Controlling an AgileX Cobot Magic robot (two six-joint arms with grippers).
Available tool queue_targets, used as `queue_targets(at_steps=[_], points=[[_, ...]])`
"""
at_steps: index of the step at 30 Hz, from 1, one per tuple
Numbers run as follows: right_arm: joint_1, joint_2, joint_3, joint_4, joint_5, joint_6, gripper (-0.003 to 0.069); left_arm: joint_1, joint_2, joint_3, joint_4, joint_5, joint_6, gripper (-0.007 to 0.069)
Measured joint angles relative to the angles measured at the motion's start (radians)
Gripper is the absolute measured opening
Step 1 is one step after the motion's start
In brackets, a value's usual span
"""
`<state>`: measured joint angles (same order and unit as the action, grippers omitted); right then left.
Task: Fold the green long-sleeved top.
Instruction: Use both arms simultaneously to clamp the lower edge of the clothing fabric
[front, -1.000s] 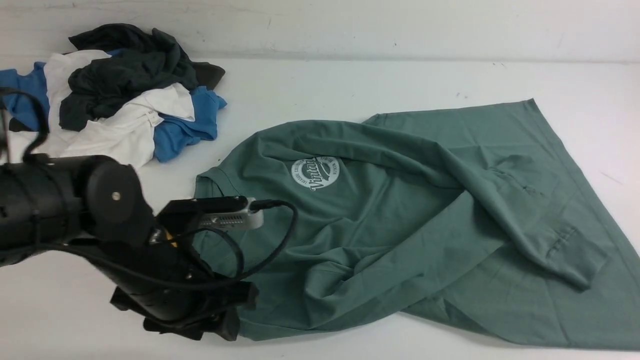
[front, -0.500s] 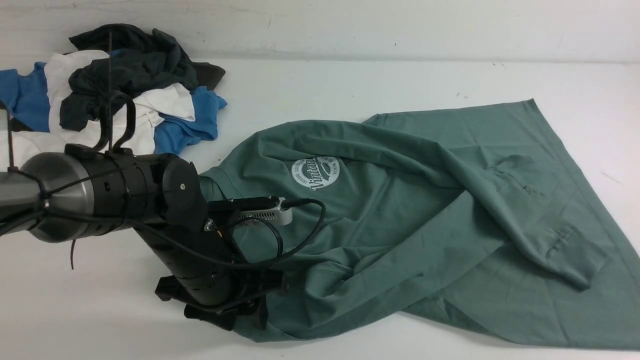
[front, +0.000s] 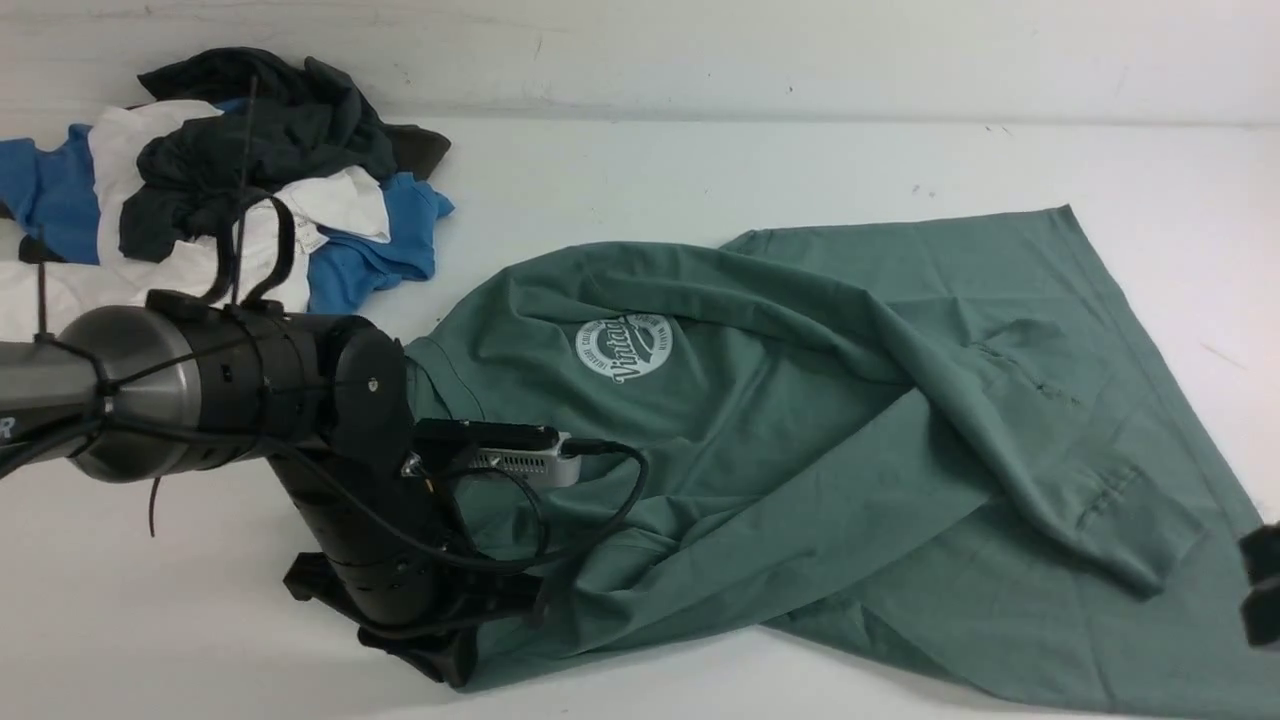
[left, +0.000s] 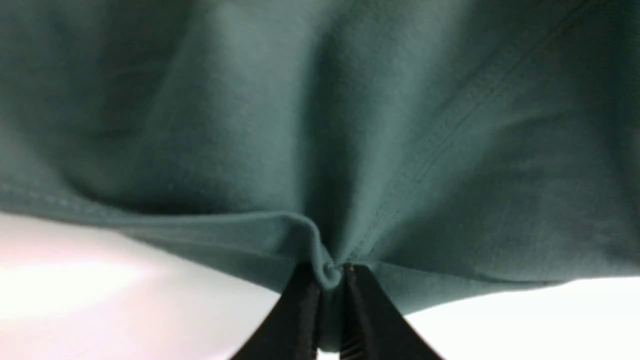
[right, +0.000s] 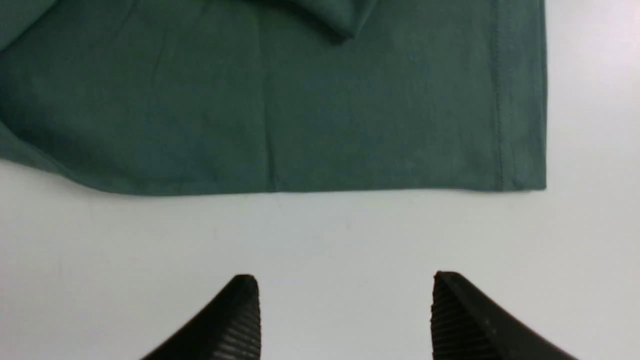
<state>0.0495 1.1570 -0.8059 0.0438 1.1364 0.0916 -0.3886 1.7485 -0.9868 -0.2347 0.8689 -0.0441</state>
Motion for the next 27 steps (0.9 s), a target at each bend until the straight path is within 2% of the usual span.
queue_targets(at_steps=[5, 10, 17, 20, 25, 27], points=[[0.079, 0.0, 0.107, -0.029, -0.041, 0.01, 0.0427, 0.1, -0.055, 0.0, 0.091, 0.036, -0.02, 0.0027], [0.085, -0.001, 0.21, -0.044, -0.064, 0.033, 0.0429, 0.166, -0.074, 0.0, 0.114, 0.065, -0.017, 0.0027], [0.085, 0.094, 0.283, -0.044, -0.122, 0.054, 0.043, 0.167, -0.074, 0.009, 0.119, 0.071, -0.017, 0.0027], [0.085, 0.194, 0.285, -0.044, -0.213, 0.055, 0.043, 0.167, -0.074, 0.009, 0.119, 0.071, -0.017, 0.0027], [0.085, 0.28, 0.274, -0.044, -0.236, 0.055, 0.043, 0.167, -0.074, 0.009, 0.119, 0.071, -0.017, 0.0027], [0.085, 0.304, 0.261, -0.044, -0.224, 0.055, 0.0405, 0.167, -0.074, 0.009, 0.119, 0.071, -0.017, 0.0027]])
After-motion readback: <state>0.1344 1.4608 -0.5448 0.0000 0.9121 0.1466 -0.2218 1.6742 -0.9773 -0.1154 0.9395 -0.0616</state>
